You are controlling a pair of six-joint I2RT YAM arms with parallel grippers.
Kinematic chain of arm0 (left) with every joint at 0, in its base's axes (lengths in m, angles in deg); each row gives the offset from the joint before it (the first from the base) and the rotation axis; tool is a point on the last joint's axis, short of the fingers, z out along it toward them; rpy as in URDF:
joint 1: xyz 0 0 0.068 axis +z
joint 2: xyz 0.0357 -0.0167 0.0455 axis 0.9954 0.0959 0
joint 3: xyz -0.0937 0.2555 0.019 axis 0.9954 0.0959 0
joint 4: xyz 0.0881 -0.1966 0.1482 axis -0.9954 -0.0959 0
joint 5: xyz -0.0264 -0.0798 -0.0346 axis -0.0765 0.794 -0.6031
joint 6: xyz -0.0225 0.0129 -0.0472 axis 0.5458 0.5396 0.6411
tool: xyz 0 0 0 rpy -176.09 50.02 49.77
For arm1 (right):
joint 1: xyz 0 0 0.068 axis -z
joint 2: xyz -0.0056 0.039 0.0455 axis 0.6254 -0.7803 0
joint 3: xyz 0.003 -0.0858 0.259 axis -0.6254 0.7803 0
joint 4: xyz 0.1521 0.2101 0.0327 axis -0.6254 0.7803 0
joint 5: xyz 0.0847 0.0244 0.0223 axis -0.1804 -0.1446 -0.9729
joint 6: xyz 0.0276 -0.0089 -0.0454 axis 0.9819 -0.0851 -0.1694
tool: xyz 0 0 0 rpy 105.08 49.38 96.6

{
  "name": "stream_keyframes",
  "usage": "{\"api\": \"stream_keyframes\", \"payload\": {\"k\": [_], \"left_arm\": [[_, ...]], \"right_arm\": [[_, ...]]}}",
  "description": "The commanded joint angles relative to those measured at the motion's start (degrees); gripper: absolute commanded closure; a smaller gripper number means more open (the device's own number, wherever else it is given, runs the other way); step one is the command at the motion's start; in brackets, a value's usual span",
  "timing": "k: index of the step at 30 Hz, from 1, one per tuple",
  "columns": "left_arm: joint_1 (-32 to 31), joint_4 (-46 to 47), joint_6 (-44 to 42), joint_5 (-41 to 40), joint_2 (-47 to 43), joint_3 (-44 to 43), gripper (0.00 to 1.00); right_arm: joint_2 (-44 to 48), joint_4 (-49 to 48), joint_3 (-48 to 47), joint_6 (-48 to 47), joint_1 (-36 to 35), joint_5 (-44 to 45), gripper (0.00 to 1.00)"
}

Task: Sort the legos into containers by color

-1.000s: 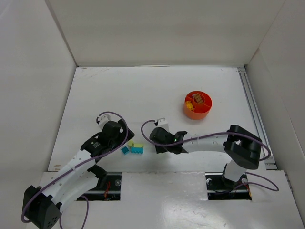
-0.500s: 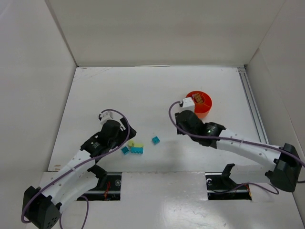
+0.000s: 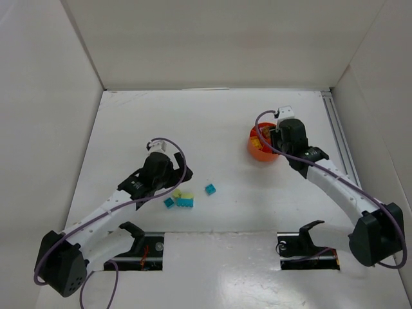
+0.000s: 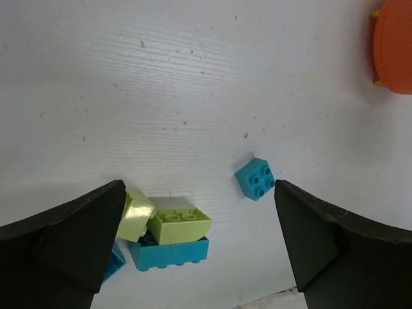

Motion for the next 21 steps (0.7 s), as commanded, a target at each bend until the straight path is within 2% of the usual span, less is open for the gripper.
{"api": "stream_keyframes", "payload": {"k": [1, 10, 15, 16, 17, 21], "left_arm": [[-0.2, 3.9, -3.6, 1.8, 0.6, -3.2, 0.00], [-0.2, 4.5, -5.3, 3.7, 3.5, -3.3, 0.00], [-0.2, 4.5, -5.8, 4.3, 3.5, -3.8, 0.00], [-0.2, 4.5, -5.8, 4.8, 3.5, -3.8, 0.00], [-0.2, 4.5, -6.4, 4.8, 4.1, -3.8, 0.00], [-0.2, 5.1, -6.9, 6.5, 4.6, -4.3, 0.00]], "right_arm": [[-2.1, -6.6, -1.8, -4.3, 2.3, -5.3, 0.81], [-8.9, -11.1, -3.0, -5.9, 3.7, -7.4, 0.81], [-8.9, -11.8, -1.8, -4.5, 3.7, -7.4, 0.66], [-8.9, -11.8, -1.8, -3.9, 3.7, -7.4, 0.56], [-8.9, -11.8, -1.1, -3.9, 3.7, -7.4, 0.51], [-8.9, -11.8, -0.5, -3.3, 3.7, -8.0, 0.44]]}}
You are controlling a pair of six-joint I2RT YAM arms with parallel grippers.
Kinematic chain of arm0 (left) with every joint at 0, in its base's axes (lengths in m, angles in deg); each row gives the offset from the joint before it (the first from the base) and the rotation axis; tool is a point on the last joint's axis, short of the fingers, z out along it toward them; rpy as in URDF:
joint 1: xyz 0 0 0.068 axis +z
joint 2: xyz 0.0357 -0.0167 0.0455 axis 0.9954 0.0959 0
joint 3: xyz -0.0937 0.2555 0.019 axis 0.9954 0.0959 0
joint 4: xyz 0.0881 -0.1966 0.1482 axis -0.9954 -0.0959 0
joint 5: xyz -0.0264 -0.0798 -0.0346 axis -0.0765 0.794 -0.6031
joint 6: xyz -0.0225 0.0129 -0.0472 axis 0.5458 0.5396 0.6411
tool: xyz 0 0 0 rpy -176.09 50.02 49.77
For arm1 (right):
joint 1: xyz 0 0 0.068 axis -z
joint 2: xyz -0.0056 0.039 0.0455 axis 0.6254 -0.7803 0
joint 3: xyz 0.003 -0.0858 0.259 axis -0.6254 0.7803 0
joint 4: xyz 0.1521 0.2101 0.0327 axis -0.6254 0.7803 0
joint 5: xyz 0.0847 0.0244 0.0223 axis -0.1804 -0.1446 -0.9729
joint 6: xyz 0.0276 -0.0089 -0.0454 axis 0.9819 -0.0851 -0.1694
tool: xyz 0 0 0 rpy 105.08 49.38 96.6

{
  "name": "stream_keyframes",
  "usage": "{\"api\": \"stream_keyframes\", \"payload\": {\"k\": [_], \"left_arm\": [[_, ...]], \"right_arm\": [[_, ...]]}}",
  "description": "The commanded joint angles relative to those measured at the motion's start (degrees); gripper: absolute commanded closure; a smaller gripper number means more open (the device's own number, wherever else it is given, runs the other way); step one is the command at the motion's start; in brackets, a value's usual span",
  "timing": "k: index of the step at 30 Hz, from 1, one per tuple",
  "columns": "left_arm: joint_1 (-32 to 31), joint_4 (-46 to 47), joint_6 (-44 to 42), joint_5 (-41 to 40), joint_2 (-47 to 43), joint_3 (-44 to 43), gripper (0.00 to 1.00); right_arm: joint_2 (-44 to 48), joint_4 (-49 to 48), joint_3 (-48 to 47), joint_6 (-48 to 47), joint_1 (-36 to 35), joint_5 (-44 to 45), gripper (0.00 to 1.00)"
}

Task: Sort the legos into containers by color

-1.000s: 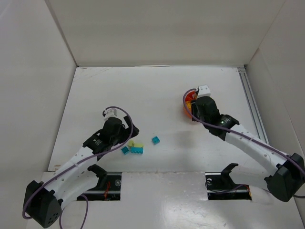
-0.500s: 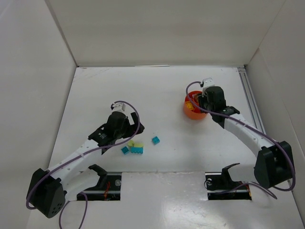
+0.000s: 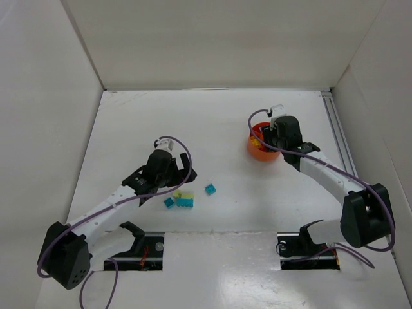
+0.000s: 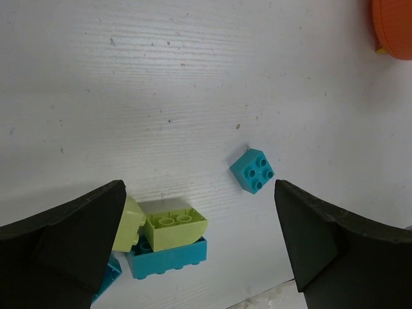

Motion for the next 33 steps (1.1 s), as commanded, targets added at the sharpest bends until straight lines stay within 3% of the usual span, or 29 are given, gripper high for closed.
{"api": "stream_keyframes", "payload": {"k": [1, 6, 18, 27, 33], "left_arm": [[-0.2, 2.0, -1.7, 1.9, 0.2, -3.3, 0.00], [-2.1, 2.0, -1.7, 1.7, 3.1, -4.7, 0.00], [-18.9, 1.7, 0.0, -6.1, 16.3, -12.1, 0.00], [-21.4, 1.7, -2.5, -8.6, 26.3, -15.3, 0.11], [-21.9, -0.8, -1.3, -11.6, 29.3, -17.1, 0.18]], "right_arm": [[1.3, -3.8, -0.2, 1.1, 0.1, -1.1, 0.43], [4.7, -3.8, 0.9, 1.1, 0.1, -1.6, 0.38], [14.8, 5.8, 3.4, 3.5, 3.2, 2.1, 0.27], [22.2, 10.6, 6.8, 3.0, 10.6, -2.1, 0.26], [25.2, 12.0, 7.3, 2.5, 11.8, -3.2, 0.26]]}}
